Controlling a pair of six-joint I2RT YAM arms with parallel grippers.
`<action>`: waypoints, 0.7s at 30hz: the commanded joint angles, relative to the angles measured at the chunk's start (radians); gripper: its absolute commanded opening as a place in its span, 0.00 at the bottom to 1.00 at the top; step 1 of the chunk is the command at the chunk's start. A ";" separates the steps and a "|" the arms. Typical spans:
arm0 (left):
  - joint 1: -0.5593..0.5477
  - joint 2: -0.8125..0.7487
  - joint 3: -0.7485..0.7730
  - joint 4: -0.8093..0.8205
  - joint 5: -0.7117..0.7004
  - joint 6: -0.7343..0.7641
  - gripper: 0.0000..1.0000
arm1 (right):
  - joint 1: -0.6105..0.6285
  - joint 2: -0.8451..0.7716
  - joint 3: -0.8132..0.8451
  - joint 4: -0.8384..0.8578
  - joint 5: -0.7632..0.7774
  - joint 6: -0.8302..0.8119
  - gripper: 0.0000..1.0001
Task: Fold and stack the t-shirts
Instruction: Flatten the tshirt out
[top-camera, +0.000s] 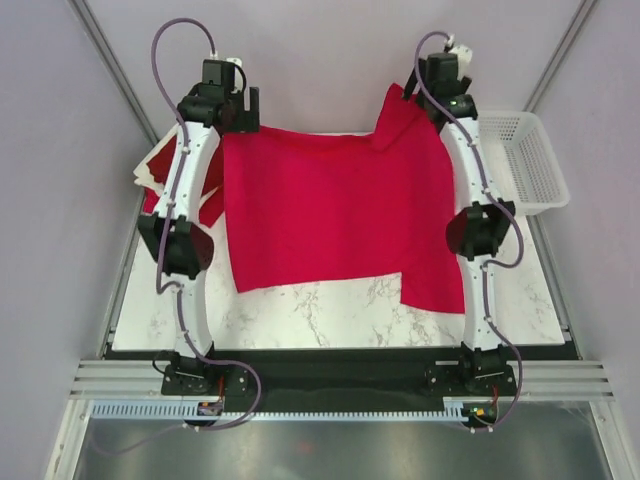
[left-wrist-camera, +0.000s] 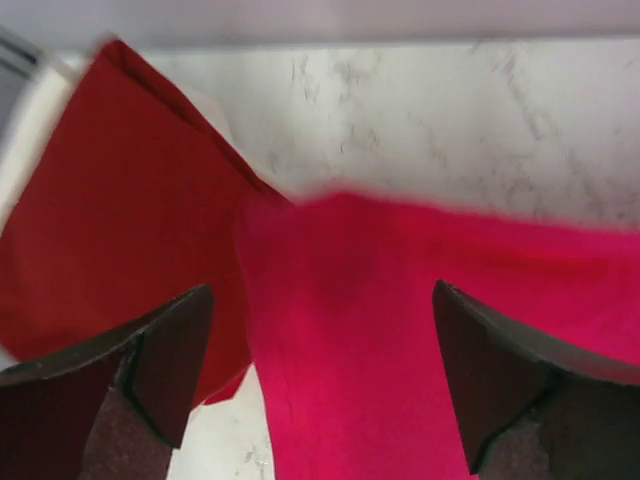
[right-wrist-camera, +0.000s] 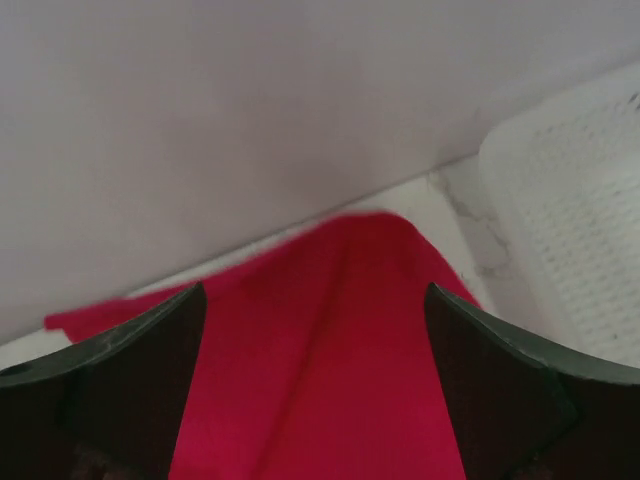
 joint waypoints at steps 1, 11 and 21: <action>-0.020 -0.031 0.002 -0.134 0.148 -0.089 1.00 | 0.012 0.019 0.251 -0.332 0.083 0.042 0.98; -0.177 -0.458 -0.538 0.023 0.058 -0.149 1.00 | 0.070 -0.654 -0.982 0.156 0.030 0.035 0.98; -0.205 -0.598 -1.129 0.280 0.156 -0.267 1.00 | 0.065 -0.745 -1.443 0.384 -0.204 0.090 0.98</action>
